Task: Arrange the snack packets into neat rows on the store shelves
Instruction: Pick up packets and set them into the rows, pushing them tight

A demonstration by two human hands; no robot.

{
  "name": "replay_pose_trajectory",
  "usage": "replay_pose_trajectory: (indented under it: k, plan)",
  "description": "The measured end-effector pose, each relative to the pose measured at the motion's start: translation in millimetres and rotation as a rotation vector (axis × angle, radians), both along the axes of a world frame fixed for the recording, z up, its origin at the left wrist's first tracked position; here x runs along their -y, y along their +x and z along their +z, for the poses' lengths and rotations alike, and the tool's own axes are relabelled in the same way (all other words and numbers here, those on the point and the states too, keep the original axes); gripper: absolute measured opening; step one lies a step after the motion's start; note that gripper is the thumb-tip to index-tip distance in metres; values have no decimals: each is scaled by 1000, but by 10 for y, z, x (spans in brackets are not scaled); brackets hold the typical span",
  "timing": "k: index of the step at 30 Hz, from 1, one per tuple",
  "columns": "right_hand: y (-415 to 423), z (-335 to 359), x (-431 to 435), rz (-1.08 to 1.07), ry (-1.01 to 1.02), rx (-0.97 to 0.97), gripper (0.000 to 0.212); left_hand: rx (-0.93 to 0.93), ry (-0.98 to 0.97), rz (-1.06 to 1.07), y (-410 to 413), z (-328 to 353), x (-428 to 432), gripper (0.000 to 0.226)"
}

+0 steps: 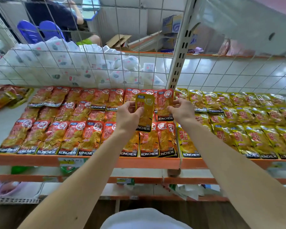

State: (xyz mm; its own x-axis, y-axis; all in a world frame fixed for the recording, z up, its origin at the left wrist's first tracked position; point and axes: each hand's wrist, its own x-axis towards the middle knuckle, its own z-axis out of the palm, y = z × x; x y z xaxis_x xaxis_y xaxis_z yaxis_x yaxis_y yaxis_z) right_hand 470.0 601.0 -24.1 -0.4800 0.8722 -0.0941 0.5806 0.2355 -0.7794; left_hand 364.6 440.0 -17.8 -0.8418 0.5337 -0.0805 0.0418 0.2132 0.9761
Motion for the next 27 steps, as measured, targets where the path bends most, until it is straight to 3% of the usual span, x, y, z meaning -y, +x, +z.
replay_pose_trajectory:
  k: [7, 11, 15, 19, 24, 27]
  plan:
    - [15, -139, 102, 37, 191, 163, 31, 49, 6, -42, -131, -107, -114, 33]
    - [187, -101, 177, -15, 211, 11, 45, 92, 23, -68, -47, -87, -206, 30]
    - [612, -12, 179, -34, 317, -112, 40, 99, 26, -109, 245, -61, -350, 23]
    - [1103, -24, 56, -30, 419, -106, 39, 96, 38, -158, 667, -55, -529, 12]
    - [1590, -96, -96, -1, 469, -9, 45, 13, 7, -188, 1089, -121, -747, 24]
    - [1782, -152, -167, 35, 520, 35, 46, -136, -28, -165, 1284, -146, -797, 41]
